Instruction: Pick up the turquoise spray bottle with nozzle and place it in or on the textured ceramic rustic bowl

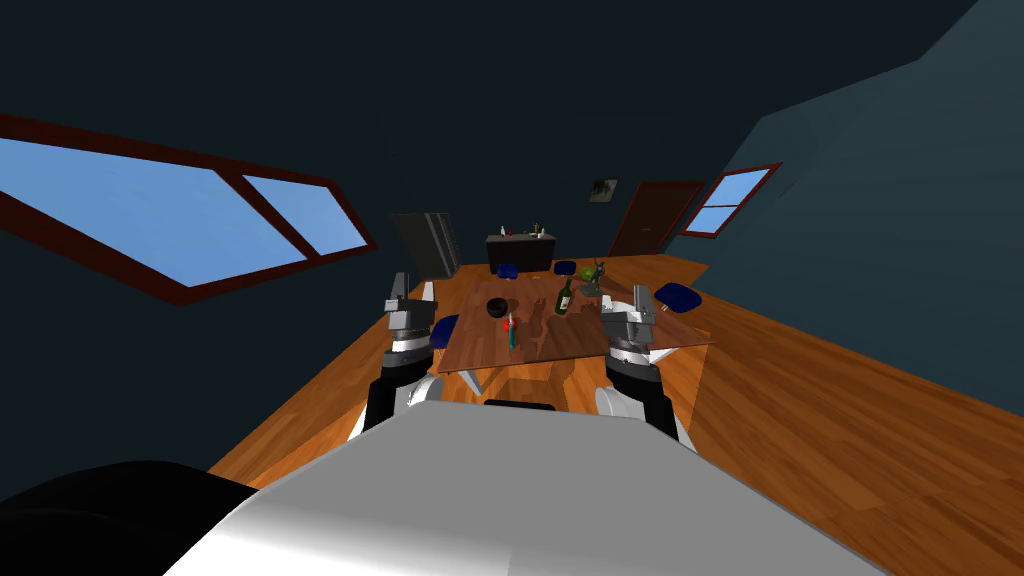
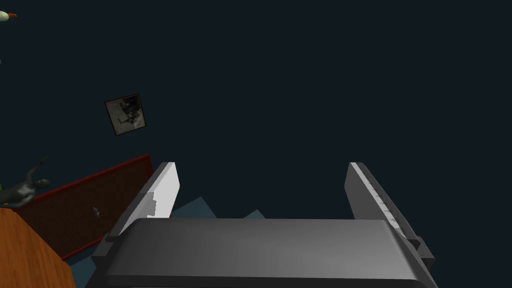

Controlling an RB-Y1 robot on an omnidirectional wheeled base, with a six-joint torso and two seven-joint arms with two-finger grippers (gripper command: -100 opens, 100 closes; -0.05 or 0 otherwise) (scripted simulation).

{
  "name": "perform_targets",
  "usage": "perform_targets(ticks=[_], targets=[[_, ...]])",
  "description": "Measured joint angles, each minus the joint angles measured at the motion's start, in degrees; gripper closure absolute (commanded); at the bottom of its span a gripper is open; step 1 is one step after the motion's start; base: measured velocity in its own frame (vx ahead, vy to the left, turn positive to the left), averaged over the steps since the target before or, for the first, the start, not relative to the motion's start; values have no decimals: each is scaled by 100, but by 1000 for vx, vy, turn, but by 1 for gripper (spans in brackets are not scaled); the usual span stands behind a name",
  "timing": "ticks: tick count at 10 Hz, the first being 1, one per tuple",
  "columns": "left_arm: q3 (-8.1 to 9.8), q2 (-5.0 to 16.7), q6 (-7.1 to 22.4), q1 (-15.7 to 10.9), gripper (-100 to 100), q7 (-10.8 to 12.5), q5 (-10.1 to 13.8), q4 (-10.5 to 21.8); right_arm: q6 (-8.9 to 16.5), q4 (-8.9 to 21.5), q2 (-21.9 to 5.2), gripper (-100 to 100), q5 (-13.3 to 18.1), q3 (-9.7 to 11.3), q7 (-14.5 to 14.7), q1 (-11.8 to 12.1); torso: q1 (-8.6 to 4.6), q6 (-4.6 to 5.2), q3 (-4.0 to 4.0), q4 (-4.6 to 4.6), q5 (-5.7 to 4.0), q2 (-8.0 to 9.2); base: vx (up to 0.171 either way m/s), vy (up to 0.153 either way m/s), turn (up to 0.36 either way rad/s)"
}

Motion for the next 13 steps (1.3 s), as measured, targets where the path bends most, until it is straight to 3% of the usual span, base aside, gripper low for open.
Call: perform_targets(ticks=[4,6,10,13], targets=[[-114,434,146,3,-100,9,-167,85,0,0,1,0,0,1,0,0,-30,0,4,1,-7,7,-19,-88,70],[-233,707,260,-54,-100,7,-361,312,0,0,2,0,0,1,0,0,-56,0,6,2,-12,10,-27,-144,85],[-481,1102,720,-72,-100,-61,-744,502,0,0,1,0,0,1,0,0,-52,0,4,2,-12,5,-22,-134,60],[-551,1506,1111,-115,-100,-88,-1002,745,0,0,2,0,0,2,0,-1,-59,1,5,2,-14,8,-25,-135,26]])
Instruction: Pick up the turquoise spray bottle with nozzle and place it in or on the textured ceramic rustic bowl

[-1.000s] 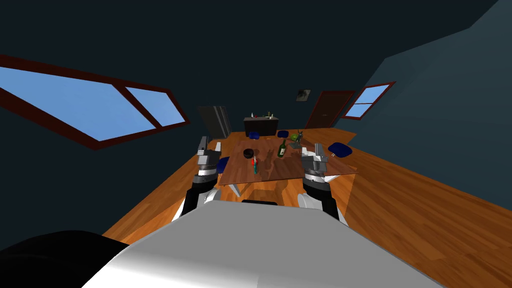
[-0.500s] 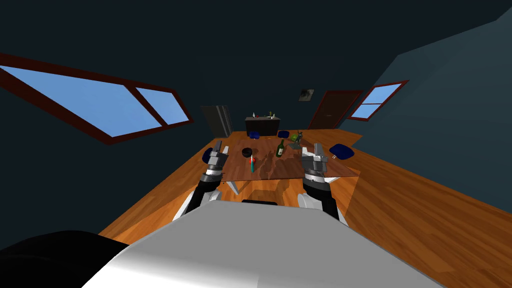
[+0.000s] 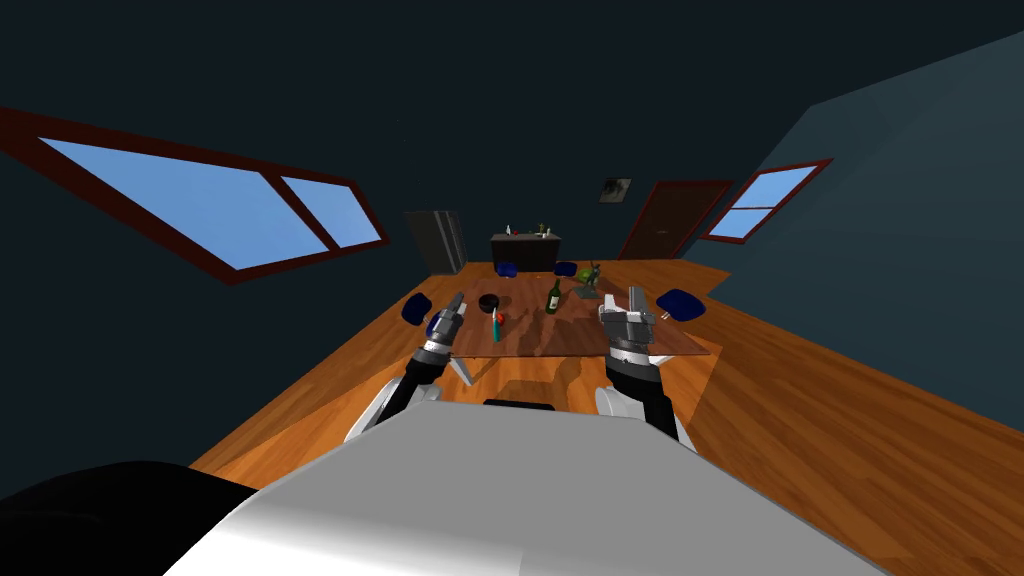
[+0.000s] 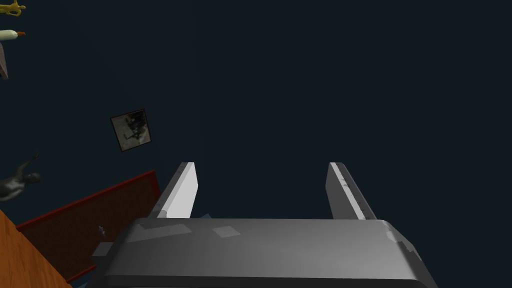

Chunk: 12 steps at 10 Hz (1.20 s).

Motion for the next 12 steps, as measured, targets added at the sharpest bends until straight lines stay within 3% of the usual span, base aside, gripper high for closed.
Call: perform_targets(ticks=[2,4,6,8,11,12], targets=[[-81,100,112,20,-100,-71,-137,170,0,0,-1,0,0,-1,0,0,23,-1,-4,-2,5,-7,-11,-102,1],[-129,303,268,-49,-100,-166,-326,567,0,0,0,0,0,0,0,0,9,0,-6,-2,2,-10,1,-144,-23],[-82,631,563,-32,-100,-220,-465,802,0,0,0,0,0,0,0,0,6,0,-7,-3,1,-12,-8,-157,-62],[-90,835,798,-163,-100,-375,-644,1298,0,0,0,0,0,0,0,0,-7,1,-8,-3,-2,-15,3,-178,-104],[-69,1070,1138,-95,-100,-564,-822,1554,0,0,-1,0,0,-1,0,0,32,0,-9,-3,6,-16,18,-84,-76],[-15,1162,1161,-119,-100,-639,-878,1848,0,0,-1,0,0,-1,0,0,30,0,-11,-4,6,-20,18,-63,-40]])
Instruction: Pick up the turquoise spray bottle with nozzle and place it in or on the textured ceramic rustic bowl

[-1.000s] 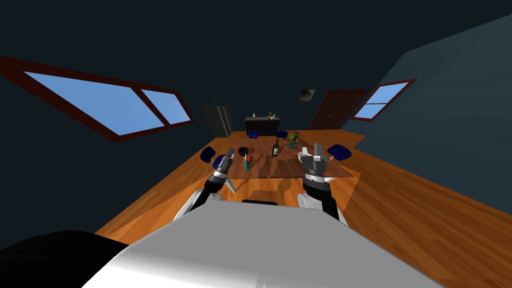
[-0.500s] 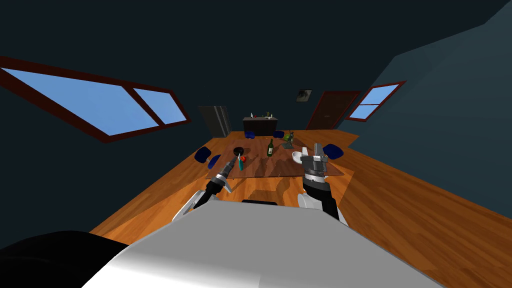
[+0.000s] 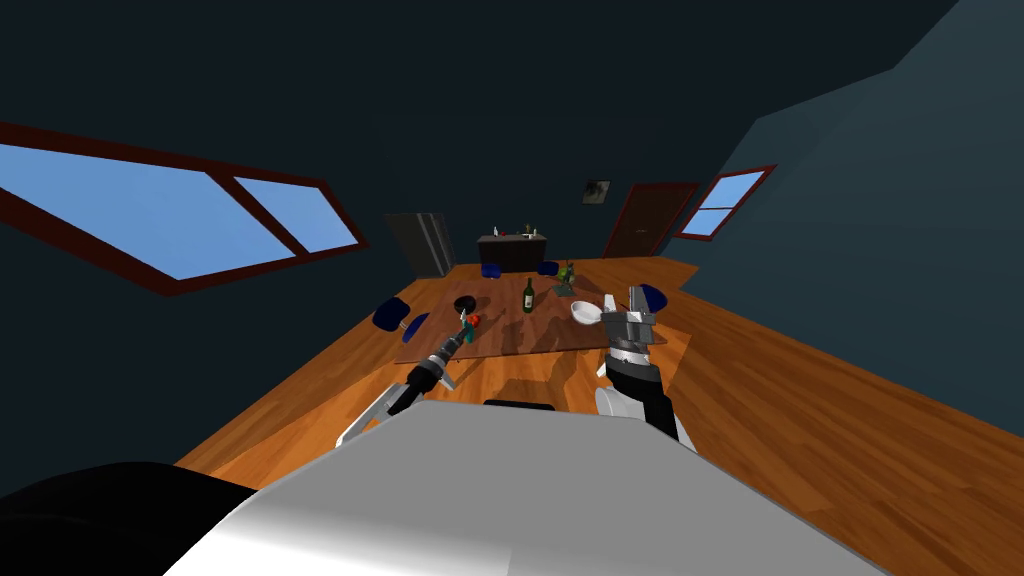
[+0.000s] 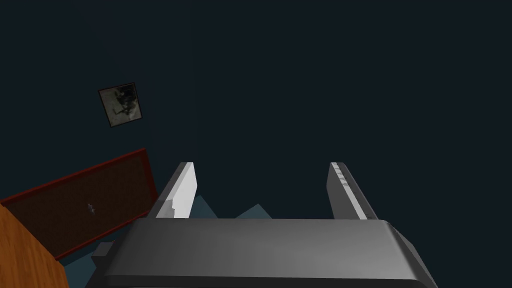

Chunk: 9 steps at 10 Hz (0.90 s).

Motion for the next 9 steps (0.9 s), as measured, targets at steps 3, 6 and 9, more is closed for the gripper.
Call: perform_targets(ticks=[3,6,9], targets=[[22,160,383,8,-100,-215,-158,213,0,0,0,0,0,0,0,0,3,0,1,0,1,1,26,-82,-150],[238,529,640,57,-100,-482,-254,782,0,0,0,0,0,0,0,0,-9,-2,2,1,-4,3,25,-97,-117],[323,710,918,-8,-100,-682,-320,1113,0,0,-1,0,0,-1,0,0,16,0,1,1,2,1,33,-45,-169]])
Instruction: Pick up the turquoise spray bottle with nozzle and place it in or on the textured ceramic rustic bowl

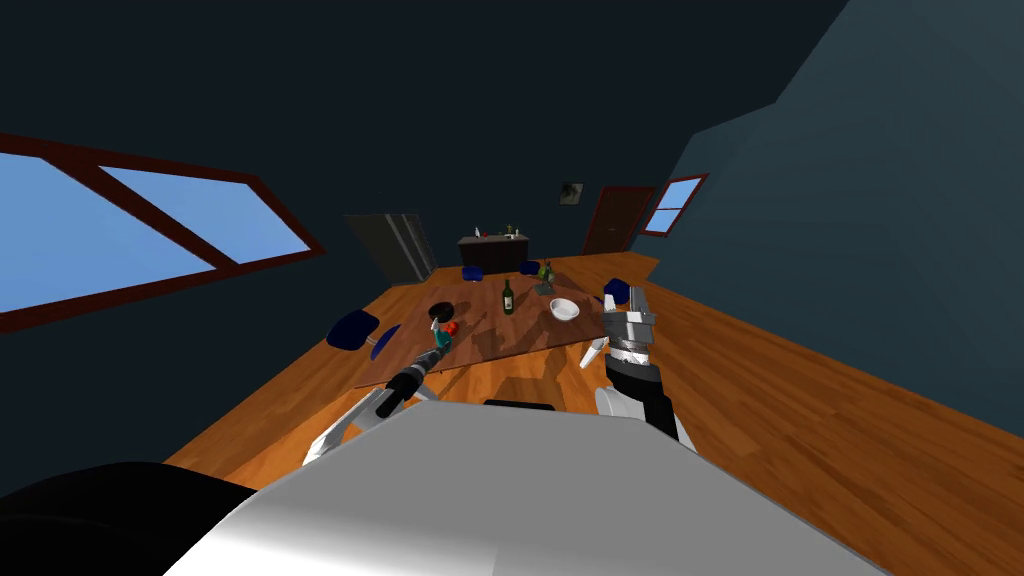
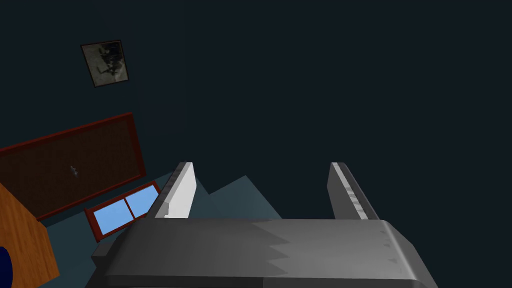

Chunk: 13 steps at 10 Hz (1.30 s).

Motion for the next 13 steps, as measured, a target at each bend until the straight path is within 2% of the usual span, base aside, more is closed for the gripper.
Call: perform_targets(ticks=[1,5,10,11,12,13], targets=[[49,44,144,45,-100,-101,-45,52,0,0,0,0,0,0,0,0,-3,-2,-1,-1,0,-3,26,-35,-25],[218,312,397,29,-100,-330,-58,459,0,0,0,0,0,0,0,0,0,-1,0,0,0,0,27,-35,-118],[405,496,540,-10,-100,-561,-77,942,0,0,0,0,0,-1,0,1,7,-4,3,1,2,5,21,-20,-86],[412,496,533,-11,0,-573,-80,959,0,0,0,0,0,-1,0,1,10,-5,5,2,3,9,0,0,0],[411,496,533,-11,-100,-572,-80,957,0,0,-1,0,0,-1,0,1,13,-4,7,2,3,12,17,5,-53],[426,458,500,-69,-100,-576,-98,1067,0,0,-1,0,0,-1,0,0,16,-3,5,2,4,9,23,14,-95]])
